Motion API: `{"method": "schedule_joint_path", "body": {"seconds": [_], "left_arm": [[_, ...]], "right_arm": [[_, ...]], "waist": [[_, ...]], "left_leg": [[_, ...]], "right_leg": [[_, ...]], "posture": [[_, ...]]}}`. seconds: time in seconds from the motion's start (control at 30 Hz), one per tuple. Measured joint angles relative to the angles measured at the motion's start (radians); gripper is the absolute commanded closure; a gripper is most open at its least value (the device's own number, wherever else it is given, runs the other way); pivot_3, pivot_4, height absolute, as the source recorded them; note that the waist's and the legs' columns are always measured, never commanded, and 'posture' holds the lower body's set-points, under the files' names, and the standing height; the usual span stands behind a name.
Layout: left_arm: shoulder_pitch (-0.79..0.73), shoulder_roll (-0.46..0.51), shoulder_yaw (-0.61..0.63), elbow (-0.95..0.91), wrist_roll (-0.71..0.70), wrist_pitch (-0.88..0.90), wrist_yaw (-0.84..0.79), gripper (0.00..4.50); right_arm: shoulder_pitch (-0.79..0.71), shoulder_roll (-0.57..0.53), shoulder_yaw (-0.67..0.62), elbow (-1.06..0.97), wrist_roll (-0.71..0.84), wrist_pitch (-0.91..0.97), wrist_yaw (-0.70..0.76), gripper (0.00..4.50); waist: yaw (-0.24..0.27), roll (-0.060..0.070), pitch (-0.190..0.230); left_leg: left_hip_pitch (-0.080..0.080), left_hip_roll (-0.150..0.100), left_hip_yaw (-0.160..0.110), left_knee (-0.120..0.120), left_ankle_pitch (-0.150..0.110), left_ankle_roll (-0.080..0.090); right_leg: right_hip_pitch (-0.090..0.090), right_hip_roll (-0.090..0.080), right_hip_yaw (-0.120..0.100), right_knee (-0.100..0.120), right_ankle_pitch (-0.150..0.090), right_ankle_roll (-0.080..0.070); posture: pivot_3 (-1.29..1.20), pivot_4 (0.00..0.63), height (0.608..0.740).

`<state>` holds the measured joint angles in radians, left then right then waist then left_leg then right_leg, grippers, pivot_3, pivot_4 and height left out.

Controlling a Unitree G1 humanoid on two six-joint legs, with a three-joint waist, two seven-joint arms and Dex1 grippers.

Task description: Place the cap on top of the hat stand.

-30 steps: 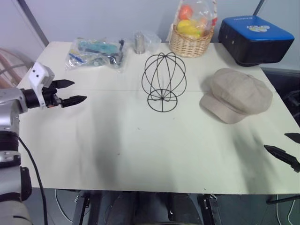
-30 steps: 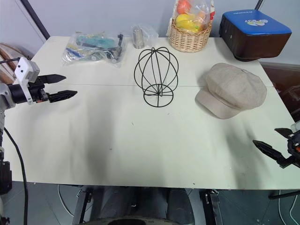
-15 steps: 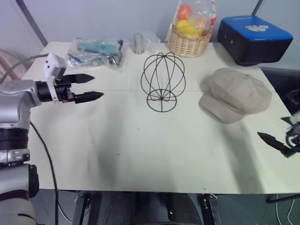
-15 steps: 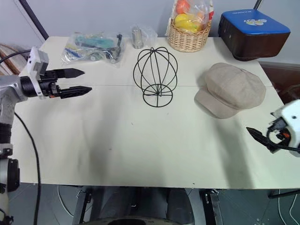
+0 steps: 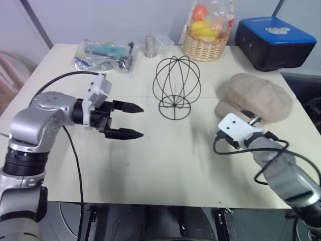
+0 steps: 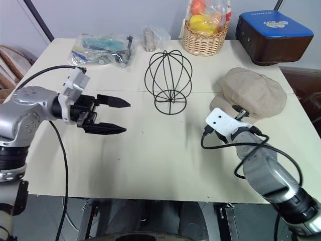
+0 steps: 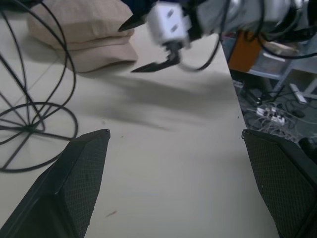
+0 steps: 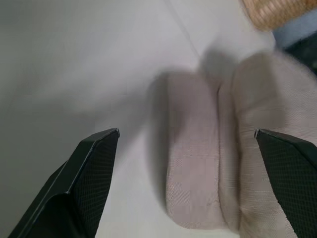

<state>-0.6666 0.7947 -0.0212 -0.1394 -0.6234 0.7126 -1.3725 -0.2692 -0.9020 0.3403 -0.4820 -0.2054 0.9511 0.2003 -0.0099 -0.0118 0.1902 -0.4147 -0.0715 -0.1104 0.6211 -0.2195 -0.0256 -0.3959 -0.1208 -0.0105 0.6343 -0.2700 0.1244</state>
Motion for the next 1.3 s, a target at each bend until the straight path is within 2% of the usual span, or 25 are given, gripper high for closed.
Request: {"method": "schedule_joint_path", "body": {"seconds": [0.17,0.4,0.5,0.67,0.73,0.97,1.13,1.3], "left_arm": [[-0.025,-0.021,-0.006,-0.003,-0.001,0.000,0.011,0.00],[-0.030,-0.028,-0.006,-0.024,-0.015,0.006,0.038,0.00],[-0.030,-0.031,-0.005,-0.031,-0.022,0.007,0.051,0.00],[-0.030,-0.031,-0.003,-0.031,-0.031,0.017,0.070,0.00],[-0.031,-0.031,-0.003,-0.031,-0.035,0.017,0.073,0.00],[-0.030,-0.039,0.009,-0.030,-0.040,0.017,0.118,0.00],[-0.012,-0.078,0.082,-0.031,-0.067,0.026,0.227,0.00],[0.020,-0.094,0.192,-0.063,-0.125,0.051,0.352,0.00]], "right_arm": [[-0.088,0.046,0.085,0.226,-0.157,-0.061,-0.048,0.03],[-0.156,0.130,0.093,0.452,-0.270,-0.201,-0.073,0.03],[-0.166,0.143,0.078,0.510,-0.283,-0.249,-0.068,0.88],[-0.165,0.166,0.047,0.584,-0.285,-0.304,-0.049,3.55],[-0.167,0.166,0.019,0.594,-0.294,-0.317,-0.051,4.46],[-0.162,0.179,-0.053,0.596,-0.302,-0.353,-0.048,4.46],[-0.190,0.156,-0.151,0.478,-0.288,-0.383,-0.009,4.46],[-0.434,0.160,-0.221,0.341,-0.230,-0.489,0.062,4.46]], "waist": [[-0.005,0.000,0.000],[-0.006,-0.002,-0.001],[-0.006,-0.003,-0.002],[-0.002,-0.003,-0.002],[-0.004,-0.003,-0.002],[-0.004,-0.003,-0.002],[-0.008,-0.001,0.000],[-0.035,0.001,0.001]], "left_leg": [[0.001,0.000,0.001,0.001,0.000,0.000],[0.006,0.000,0.001,0.003,0.000,0.000],[0.006,0.000,0.000,0.005,0.000,0.000],[0.006,0.000,0.000,0.006,0.000,0.000],[0.006,0.000,0.000,0.006,0.000,0.000],[0.006,0.000,0.001,0.006,0.000,0.000],[0.005,0.000,0.003,0.006,0.000,0.000],[0.005,0.001,0.005,0.004,0.000,0.000]], "right_leg": [[0.000,0.002,0.000,0.001,0.000,0.000],[0.006,0.002,0.000,0.002,0.001,-0.001],[0.007,0.003,0.000,0.002,0.002,-0.001],[0.007,0.002,0.000,0.003,0.002,-0.001],[0.006,0.003,0.000,0.004,0.002,-0.001],[0.005,0.003,0.001,0.005,0.002,0.000],[0.000,0.002,0.004,0.011,0.002,0.000],[-0.004,0.003,0.006,0.015,0.002,0.000]], "posture": [[0.00,0.150,0.740],[0.00,0.150,0.740],[0.00,0.150,0.740],[0.00,0.150,0.740],[0.00,0.150,0.740],[0.00,0.150,0.740],[0.00,0.150,0.740],[0.00,0.150,0.740]]}}
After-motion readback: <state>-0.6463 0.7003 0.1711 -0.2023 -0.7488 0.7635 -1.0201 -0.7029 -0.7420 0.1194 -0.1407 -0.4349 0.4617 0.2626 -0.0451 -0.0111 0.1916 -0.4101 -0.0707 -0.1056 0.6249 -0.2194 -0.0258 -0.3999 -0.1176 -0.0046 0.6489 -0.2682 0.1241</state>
